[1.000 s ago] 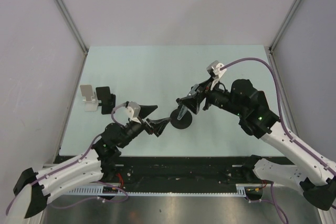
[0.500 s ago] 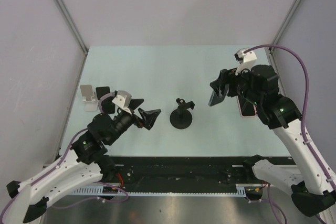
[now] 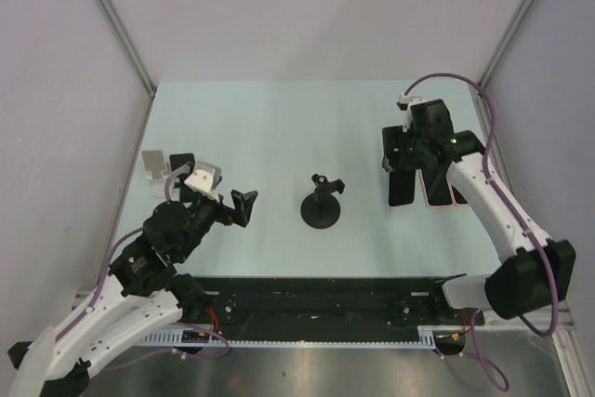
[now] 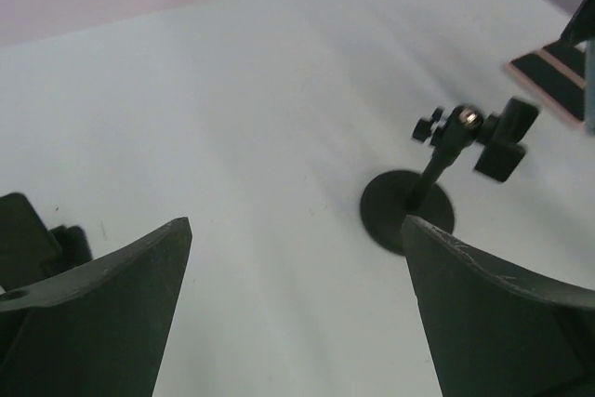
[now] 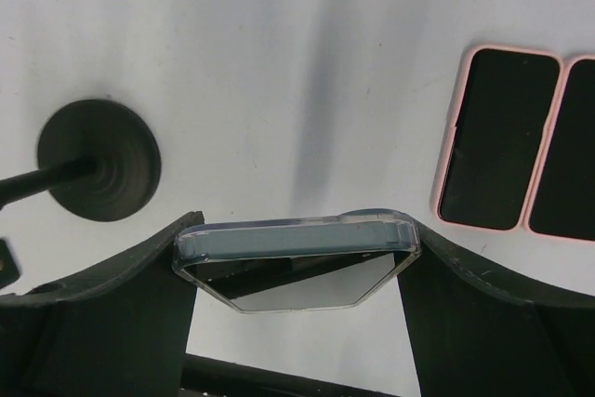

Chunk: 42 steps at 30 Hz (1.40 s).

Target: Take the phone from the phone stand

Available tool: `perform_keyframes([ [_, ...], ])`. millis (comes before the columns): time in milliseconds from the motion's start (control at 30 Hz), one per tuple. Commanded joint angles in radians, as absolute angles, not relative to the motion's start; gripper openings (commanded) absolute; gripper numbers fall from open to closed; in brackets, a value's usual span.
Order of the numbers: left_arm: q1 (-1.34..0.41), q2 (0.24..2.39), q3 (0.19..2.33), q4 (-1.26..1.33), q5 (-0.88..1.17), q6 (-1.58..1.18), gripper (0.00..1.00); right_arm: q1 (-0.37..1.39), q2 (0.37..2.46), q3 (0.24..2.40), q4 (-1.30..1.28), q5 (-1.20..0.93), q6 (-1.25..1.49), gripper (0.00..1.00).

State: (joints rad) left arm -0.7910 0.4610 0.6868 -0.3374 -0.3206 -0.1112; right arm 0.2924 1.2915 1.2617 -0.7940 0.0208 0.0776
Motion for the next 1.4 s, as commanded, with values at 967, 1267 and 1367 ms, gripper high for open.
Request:
perform_keyframes([
  [967,-0.555,0.512,0.607,-0.342,-0.123,-0.049,1.00,0.225,2.002,1.456,-0.657,0.180,-0.031,0.13],
  [1267,-0.546,0.502,0.604,-0.341,-0.110,-0.051,1.00,0.221,2.042,1.465,-0.629,0.164,-0.022,0.59],
  [1367,-0.546,0.502,0.603,-0.342,-0.109,-0.051,1.00,0.222,2.039,1.465,-0.638,0.153,-0.011,0.75],
])
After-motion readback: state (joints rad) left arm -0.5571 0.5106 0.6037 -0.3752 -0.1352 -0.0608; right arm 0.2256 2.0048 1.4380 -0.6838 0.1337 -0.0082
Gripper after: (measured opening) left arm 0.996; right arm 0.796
